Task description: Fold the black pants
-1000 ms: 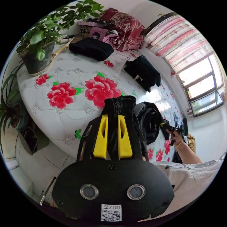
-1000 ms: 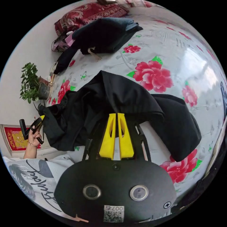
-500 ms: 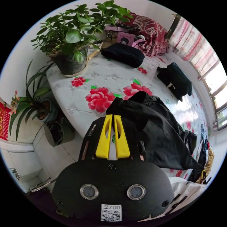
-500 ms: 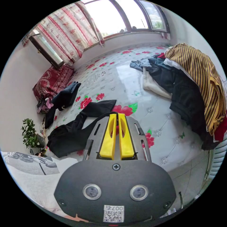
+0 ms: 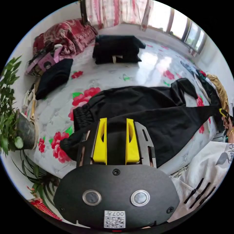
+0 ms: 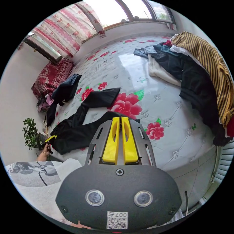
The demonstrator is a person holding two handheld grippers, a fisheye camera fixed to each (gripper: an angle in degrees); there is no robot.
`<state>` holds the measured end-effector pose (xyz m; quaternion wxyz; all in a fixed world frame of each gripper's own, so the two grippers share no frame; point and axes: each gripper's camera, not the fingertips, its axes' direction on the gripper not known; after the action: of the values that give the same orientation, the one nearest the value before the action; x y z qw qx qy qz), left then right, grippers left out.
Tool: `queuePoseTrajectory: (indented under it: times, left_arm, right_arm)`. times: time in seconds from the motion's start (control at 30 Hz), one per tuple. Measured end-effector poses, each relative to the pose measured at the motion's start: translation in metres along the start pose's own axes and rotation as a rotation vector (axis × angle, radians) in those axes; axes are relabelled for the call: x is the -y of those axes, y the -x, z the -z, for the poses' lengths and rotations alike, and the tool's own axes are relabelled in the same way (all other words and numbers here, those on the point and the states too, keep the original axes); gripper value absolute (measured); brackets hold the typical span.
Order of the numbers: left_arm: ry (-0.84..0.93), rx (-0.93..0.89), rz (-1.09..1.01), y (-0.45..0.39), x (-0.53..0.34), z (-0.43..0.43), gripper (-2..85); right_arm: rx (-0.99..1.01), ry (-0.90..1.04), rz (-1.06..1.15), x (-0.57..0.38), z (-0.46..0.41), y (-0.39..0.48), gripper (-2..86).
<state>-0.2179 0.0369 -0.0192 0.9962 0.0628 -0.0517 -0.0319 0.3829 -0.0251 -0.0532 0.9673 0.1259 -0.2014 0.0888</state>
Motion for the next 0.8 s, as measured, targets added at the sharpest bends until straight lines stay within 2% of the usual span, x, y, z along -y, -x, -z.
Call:
queuePoseTrajectory:
  times: [0.03,0.1,0.17,0.33,0.5,0.63,0.73,0.8]
  left_arm:
    - [0.060,0.019,-0.005,-0.003,0.003,-0.013,9.9]
    - [0.010,0.060,-0.017,-0.008,0.002,-0.013,4.0]
    - [0.055,0.064,-0.030,-0.012,0.009,-0.012,0.7]
    - [-0.051,0.032,-0.020,-0.001,0.024,0.031,-0.8]
    - [-0.383,0.035,0.123,0.038,-0.004,0.146,-0.9]
    - [-0.595,-0.078,0.169,0.053,-0.069,0.205,-0.9]
    - [-0.538,-0.050,0.185,0.046,-0.123,0.203,-0.9]
    - [-0.360,-0.079,0.277,0.043,-0.161,0.165,-0.9]
  right_arm:
    - [0.017,0.015,0.012,0.001,-0.003,0.002,-0.3]
    - [0.018,0.038,0.029,0.004,-0.008,0.004,-0.3]
    - [0.015,0.050,0.051,0.012,-0.010,0.007,-0.2]
    - [0.025,-0.030,0.117,0.054,0.019,0.016,-0.2]
    - [0.054,-0.242,0.195,0.073,0.080,0.024,-0.2]
    - [0.048,-0.383,0.255,0.053,0.111,0.009,-0.2]
    - [-0.106,-0.400,0.131,0.024,0.094,-0.025,-0.2]
    - [-0.114,-0.268,0.013,0.007,0.060,-0.059,-0.2]
